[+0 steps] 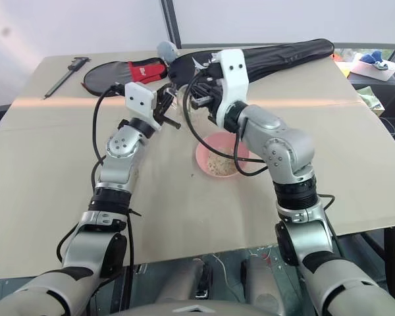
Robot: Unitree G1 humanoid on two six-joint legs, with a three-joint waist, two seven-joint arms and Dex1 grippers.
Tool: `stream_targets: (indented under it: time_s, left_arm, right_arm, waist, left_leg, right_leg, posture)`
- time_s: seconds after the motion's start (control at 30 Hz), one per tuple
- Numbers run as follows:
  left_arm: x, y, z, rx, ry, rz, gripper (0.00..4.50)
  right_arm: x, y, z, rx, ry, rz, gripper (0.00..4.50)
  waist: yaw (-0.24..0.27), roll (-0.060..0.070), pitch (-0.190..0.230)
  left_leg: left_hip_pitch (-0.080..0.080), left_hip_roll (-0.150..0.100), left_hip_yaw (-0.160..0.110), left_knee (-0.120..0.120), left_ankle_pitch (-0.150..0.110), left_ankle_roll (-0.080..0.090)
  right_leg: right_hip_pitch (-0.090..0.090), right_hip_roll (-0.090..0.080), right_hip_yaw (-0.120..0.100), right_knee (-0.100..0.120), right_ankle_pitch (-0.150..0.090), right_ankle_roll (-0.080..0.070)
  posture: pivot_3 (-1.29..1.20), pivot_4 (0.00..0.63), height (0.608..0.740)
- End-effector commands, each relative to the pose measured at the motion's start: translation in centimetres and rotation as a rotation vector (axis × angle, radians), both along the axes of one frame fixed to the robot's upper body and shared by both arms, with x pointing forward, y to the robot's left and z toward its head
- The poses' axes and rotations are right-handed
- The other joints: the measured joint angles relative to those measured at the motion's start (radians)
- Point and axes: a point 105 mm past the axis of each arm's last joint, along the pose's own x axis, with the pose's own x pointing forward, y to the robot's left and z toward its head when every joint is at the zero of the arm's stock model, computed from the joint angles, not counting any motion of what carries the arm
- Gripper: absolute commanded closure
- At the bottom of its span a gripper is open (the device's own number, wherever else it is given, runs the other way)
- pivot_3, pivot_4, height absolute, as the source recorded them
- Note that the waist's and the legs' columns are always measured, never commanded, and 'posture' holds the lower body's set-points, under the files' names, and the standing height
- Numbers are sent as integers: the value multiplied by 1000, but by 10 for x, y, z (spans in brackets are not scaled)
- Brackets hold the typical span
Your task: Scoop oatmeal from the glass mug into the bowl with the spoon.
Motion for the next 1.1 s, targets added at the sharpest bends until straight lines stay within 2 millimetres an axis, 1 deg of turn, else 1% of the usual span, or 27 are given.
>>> stream_targets:
  time_s: [0.03, 0.2, 0.47, 0.73, 0.9, 1.1]
  left_arm:
    - [-3, -3, 24, -10, -86, -10, 4330]
    - [1, 0, 20, -20, -65, -2, 4330]
    - [6, -1, 15, -9, -34, 1, 4330]
    - [10, -6, 13, 15, -17, -17, 4330]
    - [11, -10, 8, 51, -5, -30, 4330]
    - [10, -18, 5, 113, -22, -52, 4330]
  right_arm:
    - [-7, -2, 22, 123, 18, 43, 4500]
    - [-4, -13, 33, 282, 119, 55, 4500]
    - [-1, -31, 44, 449, 223, 59, 4500]
    - [2, -46, 40, 508, 304, 12, 4500]
    - [7, -62, 34, 528, 340, -49, 4500]
    - [4, -78, 30, 542, 354, -87, 4500]
  waist:
    - [0, 0, 0]
    - [0, 0, 0]
    - [-1, 0, 0]
    - [-1, 0, 0]
    - [-1, 0, 0]
    - [-1, 0, 0]
  left_leg:
    - [0, 0, 0, 0, 0, 0]
    - [0, 0, 0, 0, 0, 0]
    - [0, 0, 0, 0, 0, 0]
    - [0, 0, 1, -1, 0, 0]
    - [0, 0, 1, -1, 0, 0]
    - [0, 0, 1, -1, 0, 0]
  right_leg:
    - [0, 0, 0, 0, 0, 0]
    - [0, 0, 0, 0, 0, 0]
    - [0, 0, 0, 0, 0, 0]
    - [0, 0, 0, 0, 0, 0]
    - [0, 0, 1, 0, 0, 0]
    - [0, 0, 1, 0, 0, 0]
  posture:
    - [0, 150, 740]
    - [0, 150, 740]
    - [0, 150, 740]
    - [0, 150, 740]
    - [0, 150, 740]
    - [0, 150, 740]
